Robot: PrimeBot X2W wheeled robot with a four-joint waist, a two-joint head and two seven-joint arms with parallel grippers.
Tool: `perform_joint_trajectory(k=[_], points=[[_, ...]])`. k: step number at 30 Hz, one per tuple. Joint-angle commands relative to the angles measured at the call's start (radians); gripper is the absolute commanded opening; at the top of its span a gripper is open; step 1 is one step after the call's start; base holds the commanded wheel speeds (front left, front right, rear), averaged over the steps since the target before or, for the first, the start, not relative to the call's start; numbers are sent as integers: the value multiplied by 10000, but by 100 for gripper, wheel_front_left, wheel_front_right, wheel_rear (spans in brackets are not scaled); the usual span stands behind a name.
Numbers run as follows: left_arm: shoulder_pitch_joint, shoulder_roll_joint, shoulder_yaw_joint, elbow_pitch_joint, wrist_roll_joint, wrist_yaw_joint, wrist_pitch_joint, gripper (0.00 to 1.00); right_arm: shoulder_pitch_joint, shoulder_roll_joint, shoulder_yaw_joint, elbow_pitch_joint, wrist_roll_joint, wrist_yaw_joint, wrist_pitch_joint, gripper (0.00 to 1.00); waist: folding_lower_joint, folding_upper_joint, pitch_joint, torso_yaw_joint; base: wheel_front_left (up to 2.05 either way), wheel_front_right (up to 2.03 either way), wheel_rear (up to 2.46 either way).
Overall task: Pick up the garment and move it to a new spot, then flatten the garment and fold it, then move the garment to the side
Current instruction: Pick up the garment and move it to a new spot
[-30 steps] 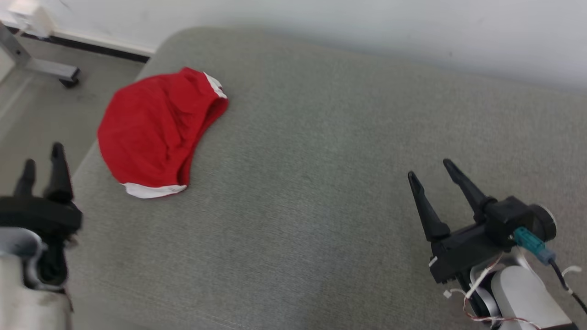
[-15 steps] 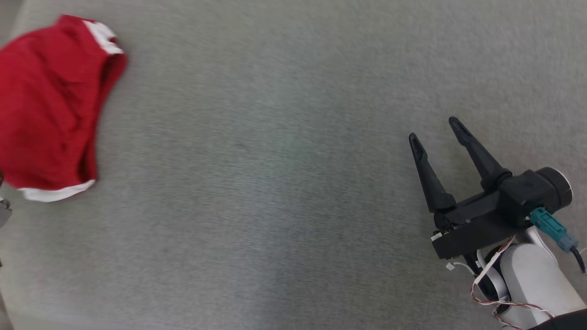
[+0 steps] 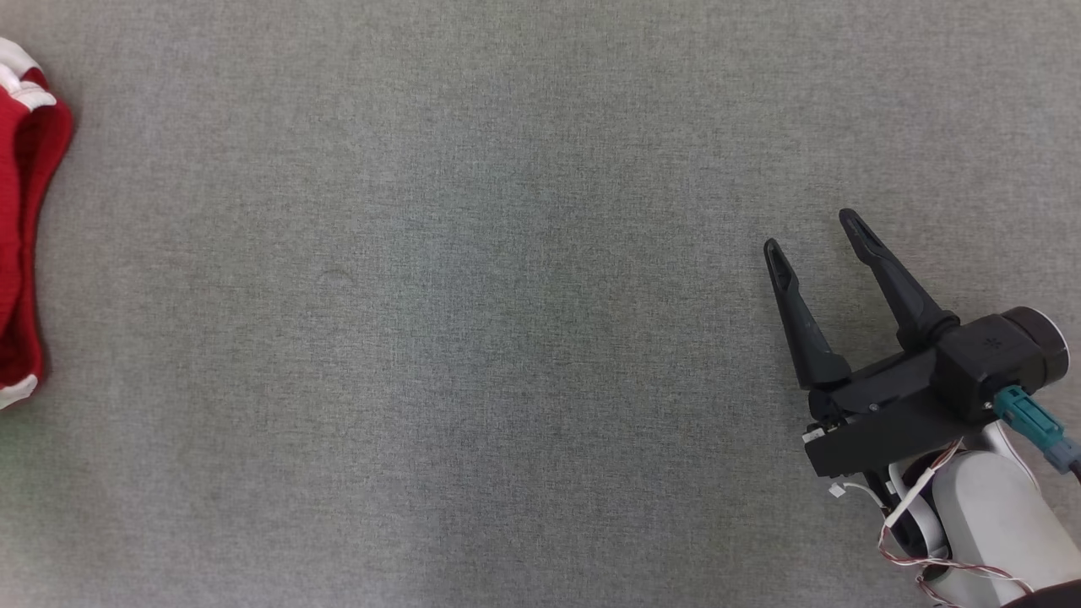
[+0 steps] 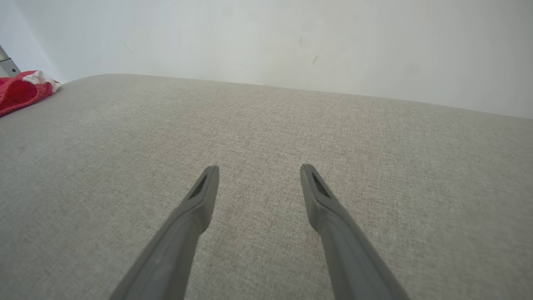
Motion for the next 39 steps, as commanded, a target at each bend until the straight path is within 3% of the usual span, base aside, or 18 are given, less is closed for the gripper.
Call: perform_joint_trajectory(k=[1,4,11,20,26,30,39], points=[[420,-411,-153,180,-61,60,368,0,94,-27,-31,-73,45,-22,6,100,1,0,-37,-47,0,0,0],[565,-518,-76,-124,-244,134,441,0,178,-33,-108,-76,71,-22,55,100,1,0,-154,-29,0,0,0],[677,-55,37,-1111,-250,-157,317,0,362,260,-112,146,160,-22,-190,100,1,0,-739,143,0,0,0],[-126,891,-250,-2032,-117,-1191,145,0,239,790,206,1094,477,-22,-830,100,1,0,-1951,297,0,0,0],[-825,1157,-902,-2638,145,-1630,227,0,323,1087,298,1732,730,-22,-1173,100,1,0,-2880,131,0,0,0],[-1365,988,-1473,-3272,238,-1832,405,0,492,1298,360,2135,851,-22,-1375,100,1,0,-3600,-231,0,0,0],[-1442,-312,-2881,-5352,-142,-1908,1179,0,955,1564,262,2599,989,-23,-1529,100,1,0,-4755,-1661,0,0,0]])
